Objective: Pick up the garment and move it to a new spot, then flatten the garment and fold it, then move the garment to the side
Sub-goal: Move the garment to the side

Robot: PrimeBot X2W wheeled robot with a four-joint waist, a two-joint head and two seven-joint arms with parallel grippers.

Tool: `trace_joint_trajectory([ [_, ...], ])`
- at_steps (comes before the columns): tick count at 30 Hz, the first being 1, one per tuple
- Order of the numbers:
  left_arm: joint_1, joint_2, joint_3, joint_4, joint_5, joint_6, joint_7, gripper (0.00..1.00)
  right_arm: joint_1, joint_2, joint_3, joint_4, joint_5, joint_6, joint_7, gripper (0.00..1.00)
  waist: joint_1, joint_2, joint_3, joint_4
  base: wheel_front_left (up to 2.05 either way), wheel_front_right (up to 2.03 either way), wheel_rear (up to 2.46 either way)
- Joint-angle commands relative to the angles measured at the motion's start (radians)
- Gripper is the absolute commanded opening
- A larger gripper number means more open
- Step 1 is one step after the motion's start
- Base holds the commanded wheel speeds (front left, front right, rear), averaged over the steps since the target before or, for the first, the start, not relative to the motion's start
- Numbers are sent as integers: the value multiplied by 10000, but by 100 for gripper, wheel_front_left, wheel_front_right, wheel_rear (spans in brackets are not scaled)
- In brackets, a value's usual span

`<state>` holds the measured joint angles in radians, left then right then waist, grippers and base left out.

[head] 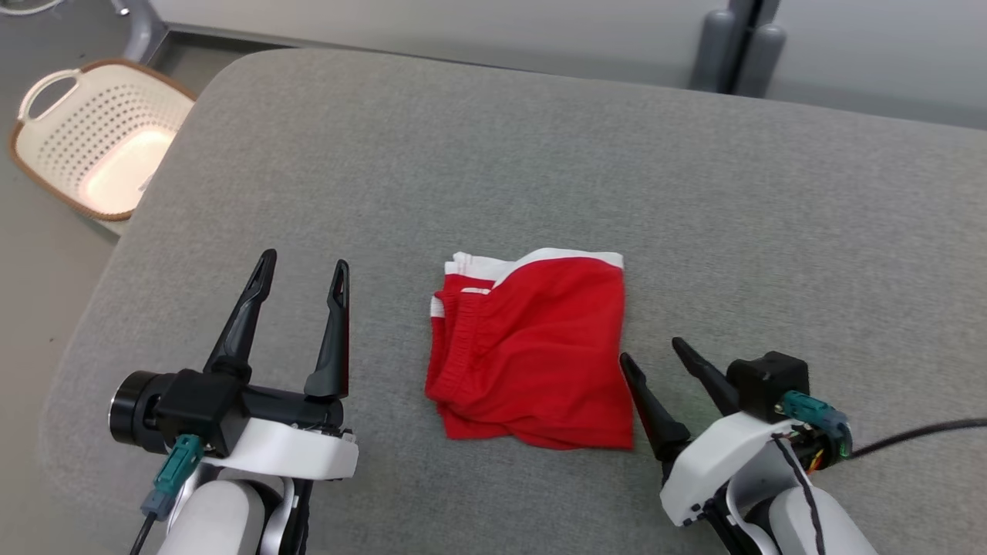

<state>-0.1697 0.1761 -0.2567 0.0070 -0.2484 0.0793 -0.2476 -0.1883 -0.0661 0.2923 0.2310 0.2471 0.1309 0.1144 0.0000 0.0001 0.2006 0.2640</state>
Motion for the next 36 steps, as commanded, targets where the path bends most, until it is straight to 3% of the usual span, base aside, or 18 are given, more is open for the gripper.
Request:
trace_joint_trajectory([
  [1,-192,-28,-2,67,-48,-66,-61,100,-192,1,70,258,41,-6,81,100,0,-1,532,632,0,0,0],
  [8,-541,-297,43,551,-2,-244,-165,100,-818,109,584,1952,21,-15,1145,100,0,-1,677,874,0,0,0],
  [9,-543,-327,69,578,12,-246,-171,100,-863,113,594,2067,17,-15,1232,45,0,-1,686,864,0,0,0],
  [10,-564,-355,112,581,37,-263,-167,100,-904,117,610,2193,18,-15,1368,11,0,-1,697,846,0,0,0],
  [11,-582,-389,141,574,66,-295,-169,100,-956,124,625,2216,37,-15,1391,0,0,-1,701,824,0,0,0],
  [16,-524,-450,348,606,215,-429,-174,100,-1118,118,798,2083,246,-15,1333,0,0,-1,640,583,0,0,0],
  [22,-305,-279,494,582,470,-591,-173,100,-796,101,770,1480,-8,-15,1133,0,0,-1,465,-165,0,0,0],
  [30,-52,177,582,284,625,-829,-165,100,752,-1011,513,30,-173,-18,1482,0,0,-1,262,-2561,0,0,0],
  [36,-376,246,434,-8,697,-874,-41,100,517,-1674,532,-735,-149,-15,1556,0,0,-1,748,-3705,0,0,0],
])
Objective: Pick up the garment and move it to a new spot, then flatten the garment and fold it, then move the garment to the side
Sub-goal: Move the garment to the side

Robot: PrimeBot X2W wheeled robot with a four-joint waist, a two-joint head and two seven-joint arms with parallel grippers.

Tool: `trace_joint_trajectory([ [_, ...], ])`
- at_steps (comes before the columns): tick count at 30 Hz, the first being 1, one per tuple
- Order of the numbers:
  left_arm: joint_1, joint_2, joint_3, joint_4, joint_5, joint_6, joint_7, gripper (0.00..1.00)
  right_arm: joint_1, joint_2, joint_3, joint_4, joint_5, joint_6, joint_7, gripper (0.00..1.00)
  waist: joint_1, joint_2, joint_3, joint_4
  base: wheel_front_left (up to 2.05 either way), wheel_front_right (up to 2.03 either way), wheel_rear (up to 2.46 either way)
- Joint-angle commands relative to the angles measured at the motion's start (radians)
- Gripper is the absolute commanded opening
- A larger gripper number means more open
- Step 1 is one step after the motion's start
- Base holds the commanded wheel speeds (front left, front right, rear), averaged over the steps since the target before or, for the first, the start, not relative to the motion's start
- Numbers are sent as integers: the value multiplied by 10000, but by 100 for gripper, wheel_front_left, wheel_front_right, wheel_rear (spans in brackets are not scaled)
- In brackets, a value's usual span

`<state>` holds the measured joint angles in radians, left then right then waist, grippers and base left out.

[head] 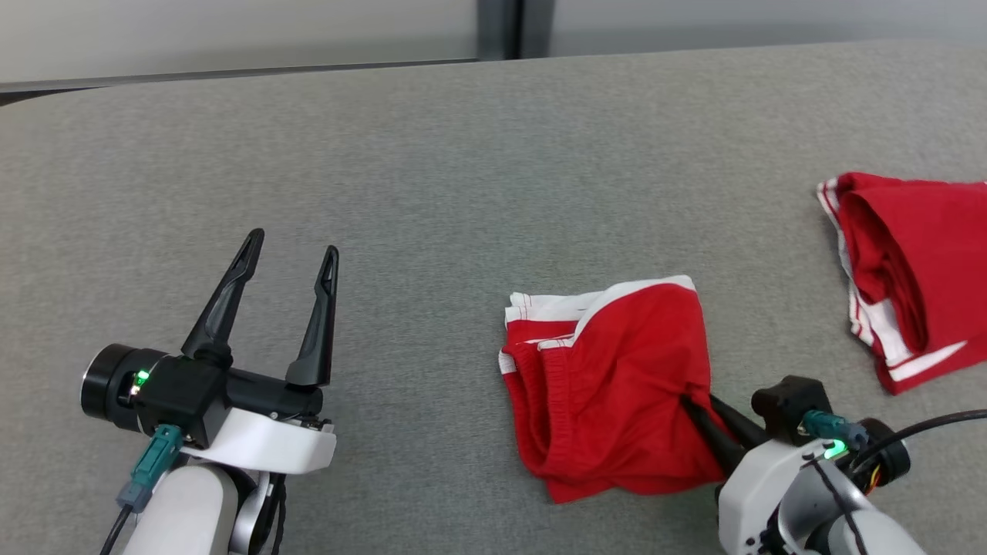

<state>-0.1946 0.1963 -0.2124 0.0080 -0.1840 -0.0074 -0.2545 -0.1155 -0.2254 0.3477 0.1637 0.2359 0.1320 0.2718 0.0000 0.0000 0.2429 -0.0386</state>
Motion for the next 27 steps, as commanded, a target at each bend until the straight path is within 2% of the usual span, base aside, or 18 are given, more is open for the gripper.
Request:
trace_joint_trajectory([
  [1,-211,35,-20,-95,32,-23,51,100,-357,-290,34,-151,-74,-27,-7,0,0,0,469,-821,0,0,0],
  [3,-410,92,-34,-198,85,-39,94,100,-657,-757,44,-306,-119,-27,-45,0,0,0,707,-1018,0,0,0],
  [8,-955,236,-45,-449,179,-87,145,100,-1628,-2389,-410,-783,-148,-27,-25,0,0,0,1337,-1411,0,0,0],
  [12,-1483,349,-104,-598,261,-189,232,100,-2441,-3543,-1401,-788,-67,-27,-171,0,0,0,1941,-1550,0,0,0],
  [16,-2091,339,-344,-665,347,-382,269,100,-2718,-4515,-2537,-495,83,-30,-44,0,0,0,2581,-1335,0,0,0],
  [19,-2519,339,-493,-635,369,-520,240,100,-2557,-4822,-3362,-34,285,-27,-12,0,0,0,2991,-1103,0,0,0],
  [24,-3009,312,-686,-488,407,-633,156,100,-2647,-4403,-4182,1037,221,-27,-439,1,0,0,3428,-857,0,0,0],
  [25,-3076,293,-728,-436,395,-653,156,100,-2748,-4237,-4346,1289,158,-27,-609,27,0,0,3469,-810,0,0,0],
  [26,-3137,288,-753,-402,392,-675,136,100,-2806,-4045,-4522,1570,108,-27,-665,99,0,0,3499,-775,0,0,0],
  [27,-3164,286,-779,-340,388,-673,113,100,-2836,-3887,-4642,1799,-42,-27,-820,100,0,0,3510,-749,0,0,0],
])
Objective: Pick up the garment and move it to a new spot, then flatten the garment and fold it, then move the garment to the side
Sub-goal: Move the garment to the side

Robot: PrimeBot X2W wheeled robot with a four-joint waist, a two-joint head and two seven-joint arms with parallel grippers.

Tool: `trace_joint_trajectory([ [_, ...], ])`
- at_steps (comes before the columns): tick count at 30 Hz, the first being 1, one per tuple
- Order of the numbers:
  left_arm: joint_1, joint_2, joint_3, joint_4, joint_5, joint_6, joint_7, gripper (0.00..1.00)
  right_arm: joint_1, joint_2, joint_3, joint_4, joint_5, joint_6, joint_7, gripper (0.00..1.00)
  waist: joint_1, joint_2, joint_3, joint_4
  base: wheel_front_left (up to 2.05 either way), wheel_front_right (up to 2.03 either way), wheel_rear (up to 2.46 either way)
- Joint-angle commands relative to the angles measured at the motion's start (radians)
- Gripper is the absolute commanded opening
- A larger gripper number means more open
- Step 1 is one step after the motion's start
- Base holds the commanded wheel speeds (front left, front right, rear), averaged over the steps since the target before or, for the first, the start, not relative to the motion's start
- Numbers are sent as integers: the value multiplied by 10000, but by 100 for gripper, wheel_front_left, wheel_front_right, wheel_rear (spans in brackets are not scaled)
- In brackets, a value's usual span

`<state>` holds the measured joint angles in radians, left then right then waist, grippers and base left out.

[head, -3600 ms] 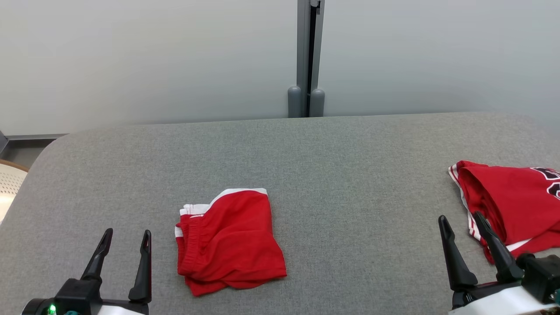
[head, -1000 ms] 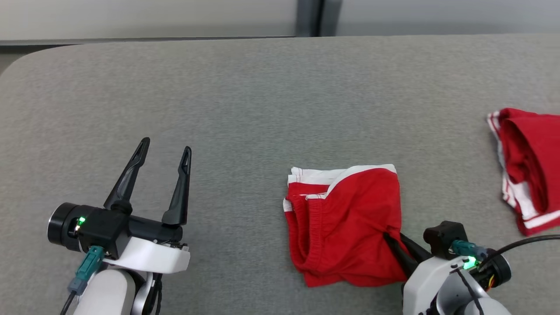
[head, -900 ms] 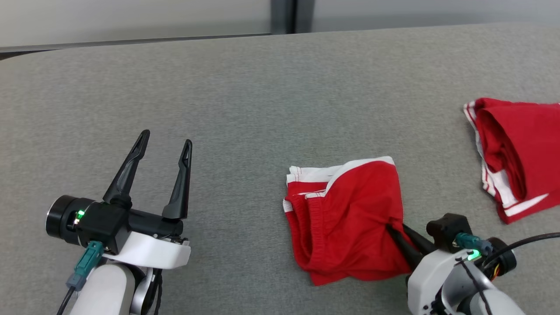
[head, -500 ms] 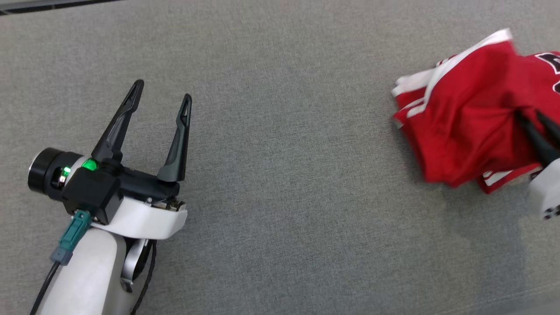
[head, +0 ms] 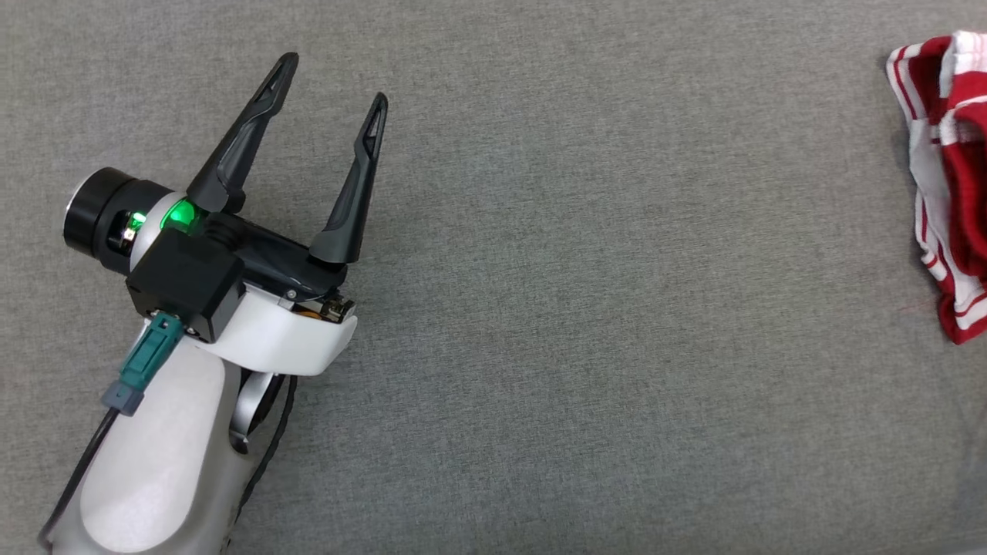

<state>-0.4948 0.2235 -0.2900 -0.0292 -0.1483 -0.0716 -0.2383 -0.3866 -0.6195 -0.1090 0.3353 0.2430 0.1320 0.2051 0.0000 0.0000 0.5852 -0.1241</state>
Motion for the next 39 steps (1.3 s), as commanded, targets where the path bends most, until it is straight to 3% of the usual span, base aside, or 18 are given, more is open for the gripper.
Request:
trace_joint_trajectory([
  [1,-165,9,-28,95,28,-32,-65,100,-203,296,-250,268,-181,-27,-375,100,0,0,73,122,0,0,0],
  [10,687,12,29,712,-196,133,-196,100,617,1947,-1182,1272,-220,-25,-1673,100,0,0,-1250,-187,0,0,0],
  [20,2680,-18,460,882,-734,697,-229,100,2481,3616,-762,-653,-34,-25,-2879,100,0,0,-3346,-566,0,0,0],
  [29,4141,-164,818,882,-1123,1305,-237,100,3554,4730,493,-3078,-390,-25,-2390,100,0,0,-4703,387,0,0,0],
  [39,5484,-19,982,721,-1225,1758,-17,100,4512,4862,1044,-3895,-208,-25,-1687,100,0,0,-5902,1294,0,0,0],
])
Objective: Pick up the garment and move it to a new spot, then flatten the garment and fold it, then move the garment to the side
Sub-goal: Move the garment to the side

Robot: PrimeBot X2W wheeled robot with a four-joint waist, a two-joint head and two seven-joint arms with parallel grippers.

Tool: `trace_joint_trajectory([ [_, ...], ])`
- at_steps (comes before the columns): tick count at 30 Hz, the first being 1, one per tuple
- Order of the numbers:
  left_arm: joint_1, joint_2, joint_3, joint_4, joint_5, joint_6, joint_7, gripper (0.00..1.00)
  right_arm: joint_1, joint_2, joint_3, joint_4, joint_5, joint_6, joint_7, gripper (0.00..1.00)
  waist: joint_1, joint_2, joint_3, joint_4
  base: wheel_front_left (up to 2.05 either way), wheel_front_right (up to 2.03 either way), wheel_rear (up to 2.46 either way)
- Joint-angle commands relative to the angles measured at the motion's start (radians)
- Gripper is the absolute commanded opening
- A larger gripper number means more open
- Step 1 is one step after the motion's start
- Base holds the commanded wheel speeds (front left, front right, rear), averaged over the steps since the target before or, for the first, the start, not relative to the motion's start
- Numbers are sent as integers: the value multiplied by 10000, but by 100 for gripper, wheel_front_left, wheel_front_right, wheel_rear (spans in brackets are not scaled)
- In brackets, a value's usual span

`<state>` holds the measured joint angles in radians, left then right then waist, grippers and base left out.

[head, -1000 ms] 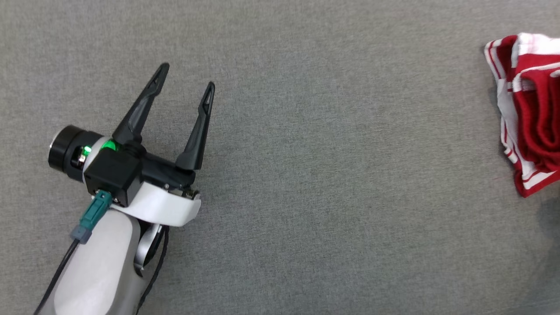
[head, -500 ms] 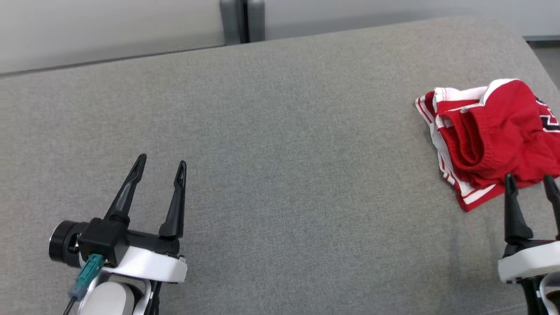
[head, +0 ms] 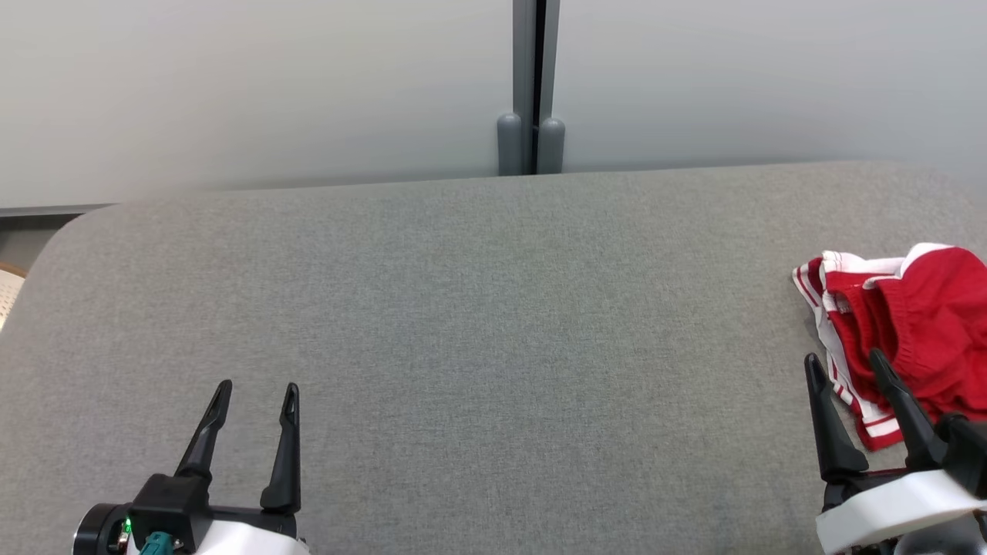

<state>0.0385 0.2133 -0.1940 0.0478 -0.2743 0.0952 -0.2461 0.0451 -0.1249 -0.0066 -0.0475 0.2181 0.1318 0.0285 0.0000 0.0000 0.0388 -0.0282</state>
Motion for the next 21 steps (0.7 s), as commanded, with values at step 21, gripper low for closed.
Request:
trace_joint_trajectory([
  [21,1386,434,-63,-584,-60,450,681,100,1182,-270,82,-216,312,-23,91,100,0,0,-1469,271,0,0,0],
])
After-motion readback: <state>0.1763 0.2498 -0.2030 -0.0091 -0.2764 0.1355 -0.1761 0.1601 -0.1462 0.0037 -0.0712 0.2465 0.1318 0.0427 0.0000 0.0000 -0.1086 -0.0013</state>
